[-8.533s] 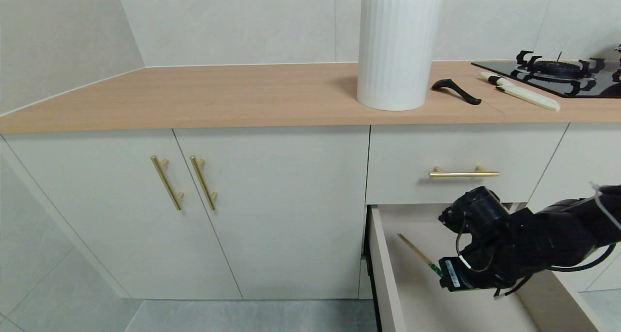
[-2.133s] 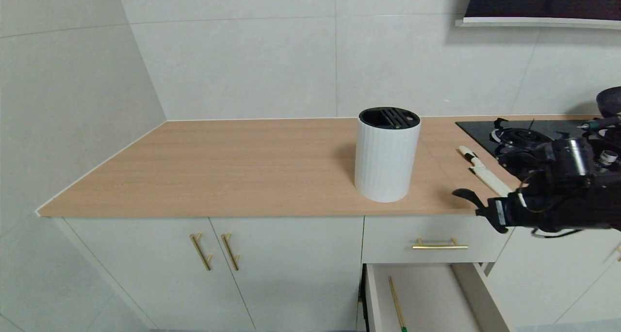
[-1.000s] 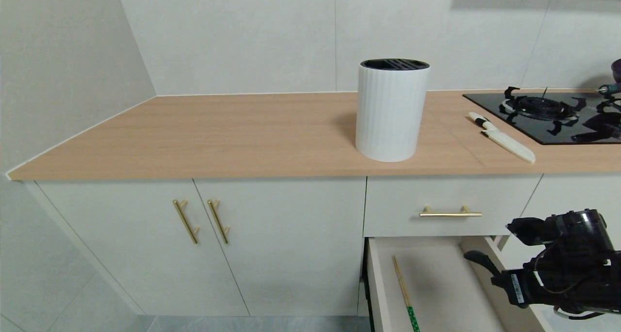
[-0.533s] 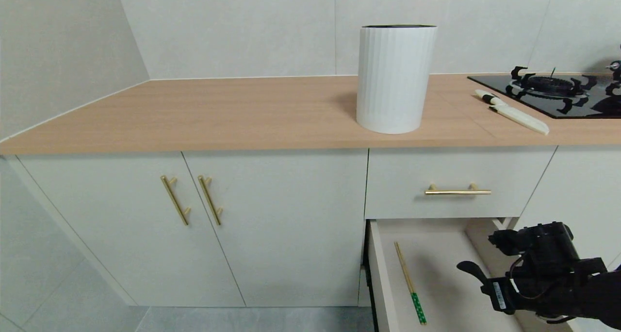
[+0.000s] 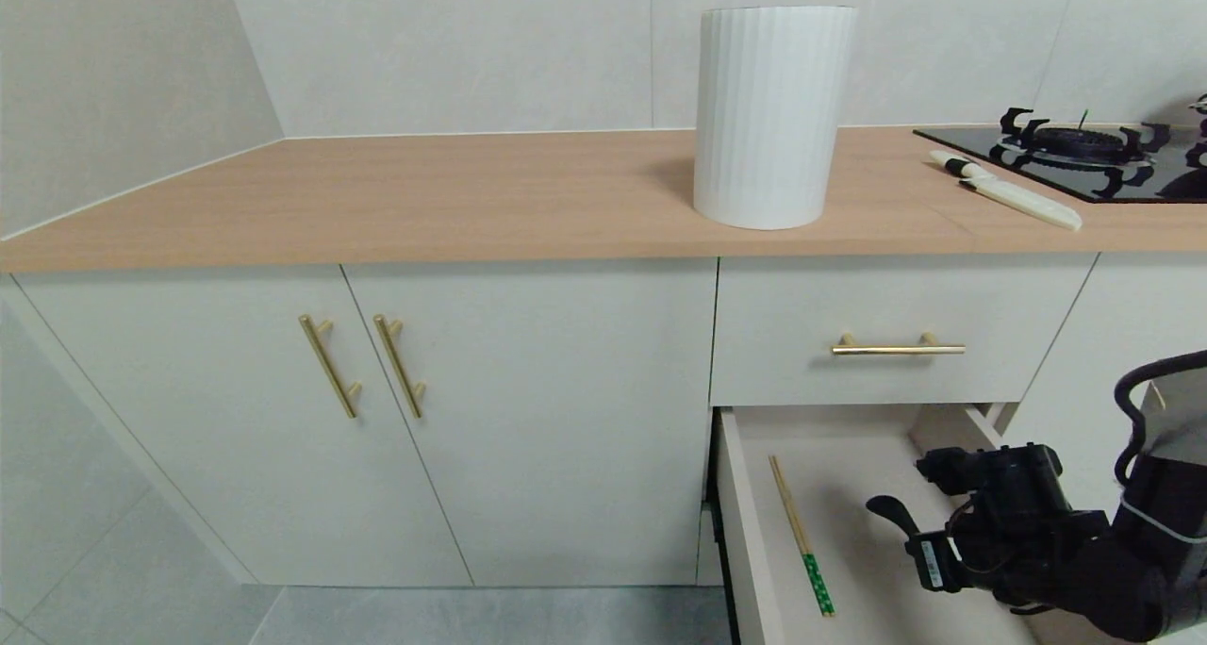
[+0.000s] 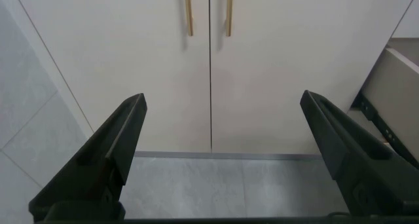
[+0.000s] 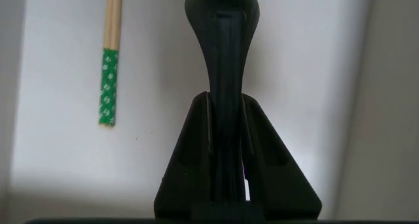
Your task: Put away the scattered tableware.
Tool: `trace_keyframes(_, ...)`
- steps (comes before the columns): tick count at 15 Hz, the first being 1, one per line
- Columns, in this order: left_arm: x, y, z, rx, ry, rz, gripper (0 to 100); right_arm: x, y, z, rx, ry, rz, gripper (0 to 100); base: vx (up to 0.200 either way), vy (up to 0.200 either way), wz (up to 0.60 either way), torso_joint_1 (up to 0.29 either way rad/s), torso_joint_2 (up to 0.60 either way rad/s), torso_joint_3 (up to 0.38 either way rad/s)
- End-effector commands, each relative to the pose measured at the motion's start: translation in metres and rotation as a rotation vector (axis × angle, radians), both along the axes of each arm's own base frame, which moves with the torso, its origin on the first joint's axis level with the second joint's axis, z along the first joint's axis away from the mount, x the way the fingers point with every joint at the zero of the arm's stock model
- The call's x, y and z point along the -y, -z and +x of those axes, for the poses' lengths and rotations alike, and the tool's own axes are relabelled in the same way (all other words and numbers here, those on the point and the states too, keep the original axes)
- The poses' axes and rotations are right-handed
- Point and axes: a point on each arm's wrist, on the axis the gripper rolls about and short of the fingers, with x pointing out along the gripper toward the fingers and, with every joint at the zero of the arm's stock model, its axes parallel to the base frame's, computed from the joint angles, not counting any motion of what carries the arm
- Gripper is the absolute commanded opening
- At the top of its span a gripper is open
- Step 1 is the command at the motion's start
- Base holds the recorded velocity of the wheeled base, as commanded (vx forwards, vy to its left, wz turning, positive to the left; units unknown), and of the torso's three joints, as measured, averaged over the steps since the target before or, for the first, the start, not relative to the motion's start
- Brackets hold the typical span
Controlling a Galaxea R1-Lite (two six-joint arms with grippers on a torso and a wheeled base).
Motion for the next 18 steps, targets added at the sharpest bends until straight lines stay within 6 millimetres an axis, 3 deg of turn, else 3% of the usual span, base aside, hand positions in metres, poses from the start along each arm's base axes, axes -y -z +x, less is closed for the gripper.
trace_keyframes(1,0.000,0.000,0.000,-0.001,0.000,0.000,100,-0.007,0.022,0.010,-0.038,-0.018,-0.006,0,0.000,0.000,0.00,0.000,0.00,0.000)
trace_keyframes(5,0.000,0.000,0.000,-0.001,0.000,0.000,100,-0.009,0.044,0.023,-0.041,0.001,-0.024,0,0.000,0.000,0.00,0.000,0.00,0.000)
trace_keyframes(9,0.000,0.000,0.000,-0.001,0.000,0.000,100,-0.006,0.049,0.032,0.025,0.050,-0.048,0,0.000,0.000,0.00,0.000,0.00,0.000)
trace_keyframes(10,0.000,0.000,0.000,-0.001,0.002,0.000,100,-0.006,0.049,0.033,0.025,0.055,-0.044,100,0.000,0.000,0.00,0.000,0.00,0.000)
trace_keyframes(15,0.000,0.000,0.000,-0.001,-0.001,0.000,100,-0.006,0.047,0.035,0.036,0.069,-0.030,100,0.000,0.000,0.00,0.000,0.00,0.000)
trace_keyframes(16,0.000,0.000,0.000,-0.001,0.000,0.000,100,-0.006,0.037,0.035,0.063,0.079,-0.015,100,0.000,0.000,0.00,0.000,0.00,0.000)
trace_keyframes(18,0.000,0.000,0.000,-0.001,0.002,0.000,100,-0.005,-0.014,0.027,0.159,0.082,0.008,100,0.000,0.000,0.00,0.000,0.00,0.000)
